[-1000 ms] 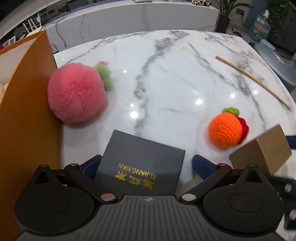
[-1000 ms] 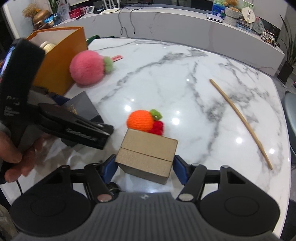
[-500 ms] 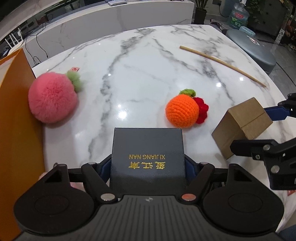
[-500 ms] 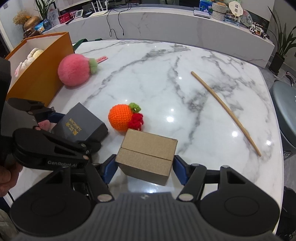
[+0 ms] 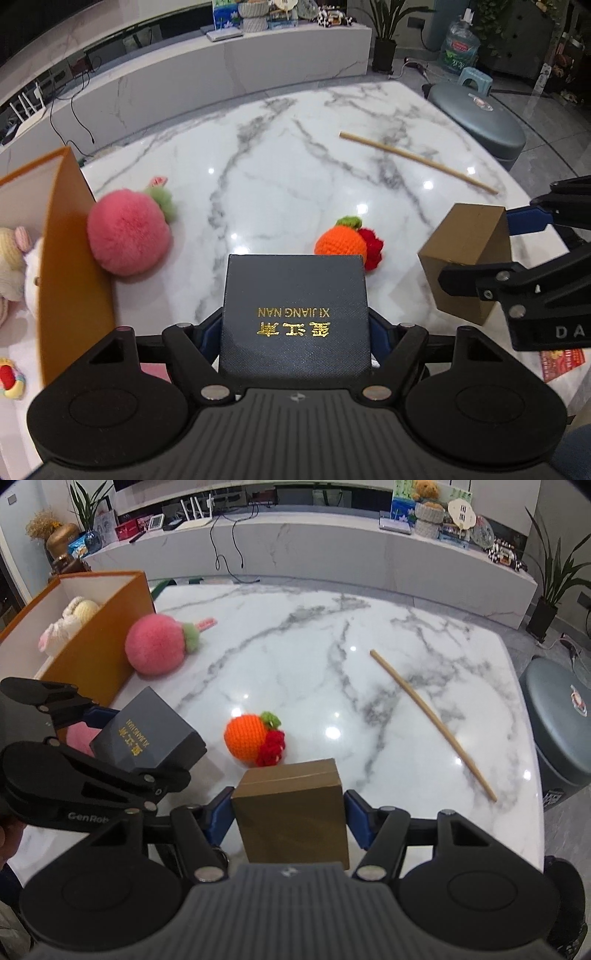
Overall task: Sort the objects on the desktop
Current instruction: 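Carry black gift box with left tool while right tool carries cardboard box to orange box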
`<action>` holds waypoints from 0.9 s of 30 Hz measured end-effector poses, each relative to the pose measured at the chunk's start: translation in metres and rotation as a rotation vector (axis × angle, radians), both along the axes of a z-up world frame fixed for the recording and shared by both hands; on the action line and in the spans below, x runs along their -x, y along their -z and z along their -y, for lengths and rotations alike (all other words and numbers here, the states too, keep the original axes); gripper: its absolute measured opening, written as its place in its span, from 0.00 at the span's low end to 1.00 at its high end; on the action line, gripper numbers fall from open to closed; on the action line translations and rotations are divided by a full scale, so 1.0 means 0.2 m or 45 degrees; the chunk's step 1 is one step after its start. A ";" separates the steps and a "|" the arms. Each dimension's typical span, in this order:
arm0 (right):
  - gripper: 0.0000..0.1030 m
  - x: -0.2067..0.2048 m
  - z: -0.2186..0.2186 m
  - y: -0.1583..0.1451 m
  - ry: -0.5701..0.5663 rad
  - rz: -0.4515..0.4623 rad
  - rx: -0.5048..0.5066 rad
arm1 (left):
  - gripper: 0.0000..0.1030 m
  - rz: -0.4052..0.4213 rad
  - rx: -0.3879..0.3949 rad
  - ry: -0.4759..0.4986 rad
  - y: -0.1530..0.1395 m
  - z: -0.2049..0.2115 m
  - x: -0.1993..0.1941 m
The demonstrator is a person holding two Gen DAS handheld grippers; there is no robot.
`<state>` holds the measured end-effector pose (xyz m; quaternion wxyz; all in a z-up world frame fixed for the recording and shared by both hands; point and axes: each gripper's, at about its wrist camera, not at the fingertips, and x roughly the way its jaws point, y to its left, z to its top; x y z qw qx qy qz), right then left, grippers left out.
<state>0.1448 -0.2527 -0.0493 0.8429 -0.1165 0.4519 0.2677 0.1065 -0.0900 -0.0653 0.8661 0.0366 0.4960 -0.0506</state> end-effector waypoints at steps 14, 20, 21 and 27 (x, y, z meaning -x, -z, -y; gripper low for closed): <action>0.63 0.14 -0.13 -0.30 -0.063 0.136 -0.009 | 0.85 0.160 0.011 -0.004 -0.35 -0.13 0.17; 0.62 0.21 -0.21 -0.46 -0.094 0.208 -0.008 | 0.85 0.244 0.020 0.008 -0.53 -0.19 0.26; 0.62 0.23 -0.22 -0.49 -0.099 0.221 -0.012 | 0.85 0.258 0.025 0.009 -0.56 -0.21 0.27; 0.62 0.32 -0.31 -0.67 -0.151 0.306 -0.021 | 0.85 0.342 0.056 -0.007 -0.72 -0.32 0.37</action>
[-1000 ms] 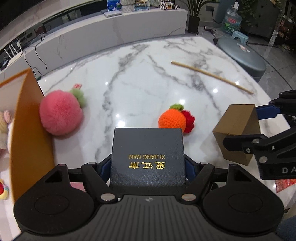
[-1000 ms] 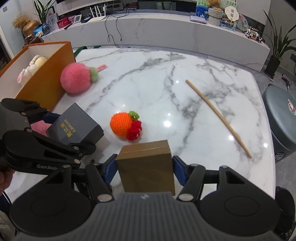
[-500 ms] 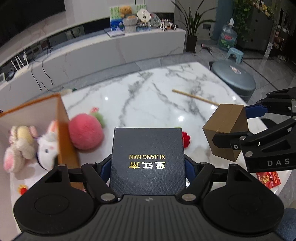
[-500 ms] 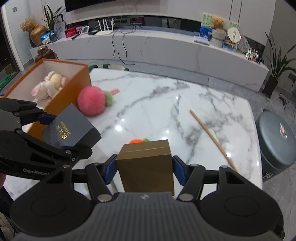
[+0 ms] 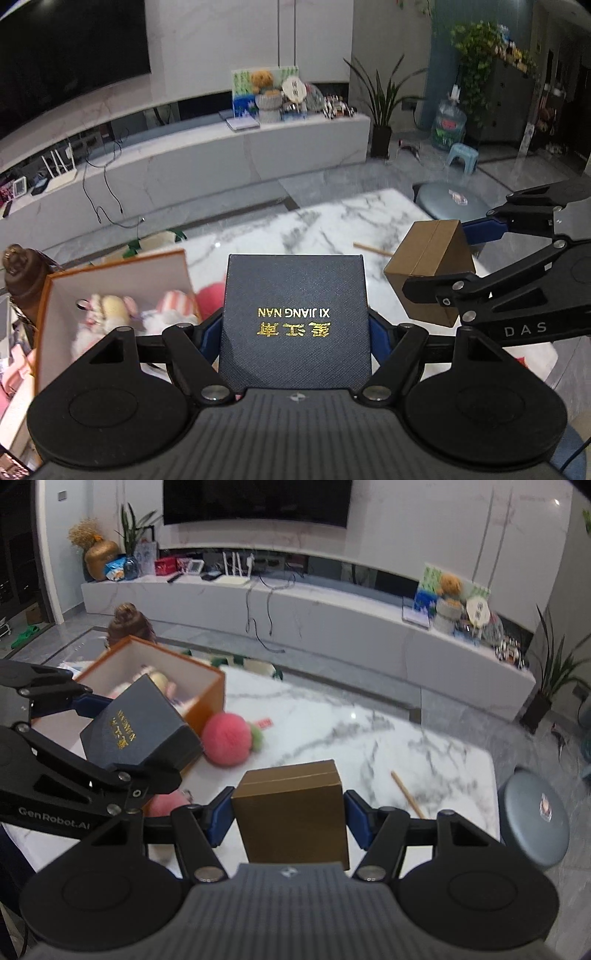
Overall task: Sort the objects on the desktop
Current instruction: 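Carry black gift box with left tool while right tool carries cardboard box to orange box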
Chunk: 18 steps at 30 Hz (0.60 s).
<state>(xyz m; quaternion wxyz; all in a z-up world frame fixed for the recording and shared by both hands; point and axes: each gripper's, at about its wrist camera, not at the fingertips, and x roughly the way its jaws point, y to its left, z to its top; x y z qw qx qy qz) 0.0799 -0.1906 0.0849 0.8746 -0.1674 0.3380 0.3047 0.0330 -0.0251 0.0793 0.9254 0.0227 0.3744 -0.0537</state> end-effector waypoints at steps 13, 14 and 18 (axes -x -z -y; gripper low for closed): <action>0.62 0.12 -0.45 -0.19 -0.230 0.080 -0.042 | 0.85 0.093 -0.057 -0.141 -0.18 -0.39 0.14; 0.62 0.12 -0.48 -0.18 -0.244 0.075 -0.043 | 0.85 0.085 -0.060 -0.153 -0.17 -0.43 0.14; 0.62 0.14 -0.62 -0.13 -0.307 0.026 -0.056 | 0.85 0.031 -0.087 -0.191 -0.12 -0.56 0.15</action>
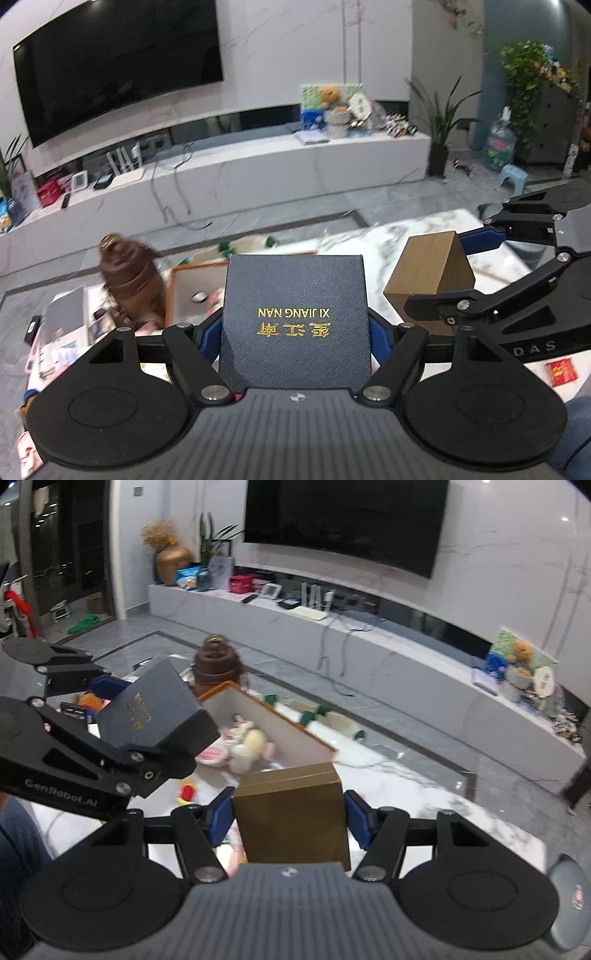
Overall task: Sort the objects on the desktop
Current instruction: 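Carry black gift box with left tool while right tool carries cardboard box to orange box, then open left tool to drop black box in orange box while right tool releases cardboard box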
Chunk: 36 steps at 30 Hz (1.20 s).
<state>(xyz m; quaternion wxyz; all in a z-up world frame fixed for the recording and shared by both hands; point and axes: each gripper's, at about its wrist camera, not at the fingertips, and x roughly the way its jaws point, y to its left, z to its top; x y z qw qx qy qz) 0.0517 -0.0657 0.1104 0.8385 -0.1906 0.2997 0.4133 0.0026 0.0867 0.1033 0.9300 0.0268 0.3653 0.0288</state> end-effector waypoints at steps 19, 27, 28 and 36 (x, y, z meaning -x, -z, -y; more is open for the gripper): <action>0.62 0.03 -0.37 0.37 -0.151 -0.165 0.134 | 0.85 -0.273 -0.123 0.033 0.32 -0.23 0.03; 0.62 0.03 -0.43 0.52 -0.210 -0.187 0.208 | 0.85 -0.380 -0.254 0.132 0.45 -0.19 -0.01; 0.62 0.03 -0.44 0.54 -0.218 -0.192 0.219 | 0.85 -0.397 -0.275 0.150 0.47 -0.18 -0.01; 0.62 0.02 -0.47 0.66 -0.272 -0.223 0.280 | 0.85 -0.480 -0.376 0.229 0.59 -0.13 -0.06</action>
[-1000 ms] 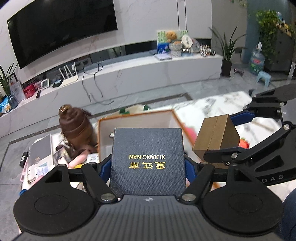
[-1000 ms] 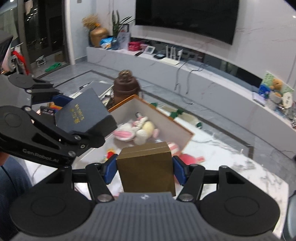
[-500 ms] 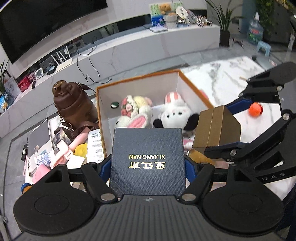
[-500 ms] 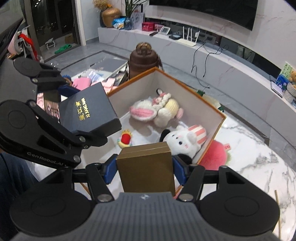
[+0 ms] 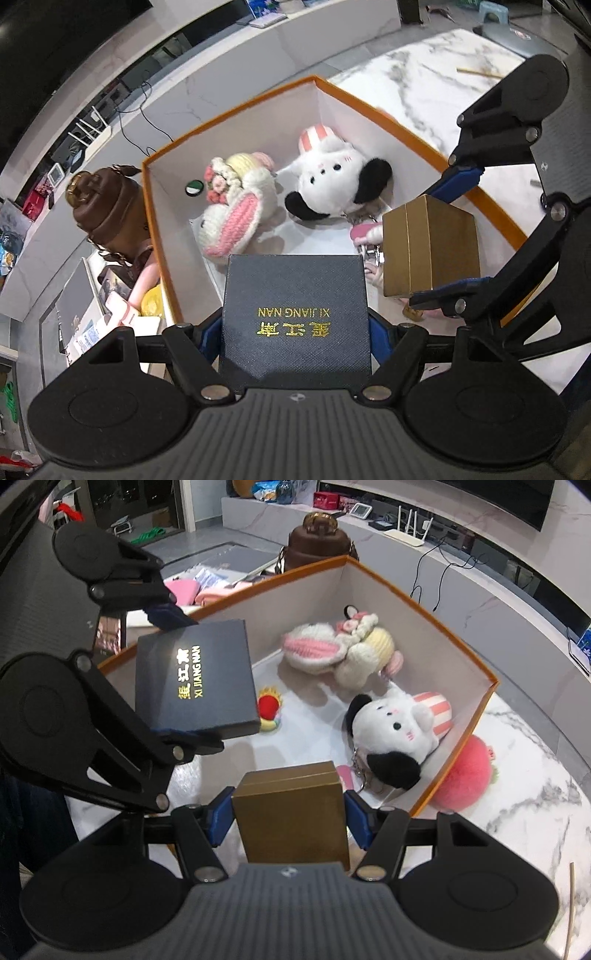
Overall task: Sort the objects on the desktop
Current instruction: 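Open left tool to drop black box in orange box while right tool releases cardboard box, then withdraw both tools from the orange box back over the table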
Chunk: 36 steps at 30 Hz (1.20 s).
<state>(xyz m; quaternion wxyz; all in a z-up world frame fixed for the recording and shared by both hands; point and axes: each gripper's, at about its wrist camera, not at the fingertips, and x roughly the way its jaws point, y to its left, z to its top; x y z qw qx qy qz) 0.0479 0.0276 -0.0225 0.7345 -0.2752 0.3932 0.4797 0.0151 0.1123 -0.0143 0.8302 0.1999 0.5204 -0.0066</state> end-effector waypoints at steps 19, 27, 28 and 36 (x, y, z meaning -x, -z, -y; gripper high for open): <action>0.62 -0.03 -0.03 0.06 -0.015 -0.049 0.021 | 0.86 -0.103 -0.021 -0.052 0.11 -0.02 -0.07; 0.63 -0.03 -0.03 0.05 -0.013 -0.041 0.019 | 0.88 -0.105 -0.020 -0.061 0.09 -0.02 -0.06; 0.63 -0.03 -0.02 0.05 -0.011 -0.038 0.015 | 0.88 -0.103 -0.021 -0.063 0.09 -0.03 -0.07; 0.71 -0.02 -0.01 -0.03 0.008 -0.015 -0.025 | 0.90 -0.073 -0.041 -0.067 0.04 -0.03 -0.05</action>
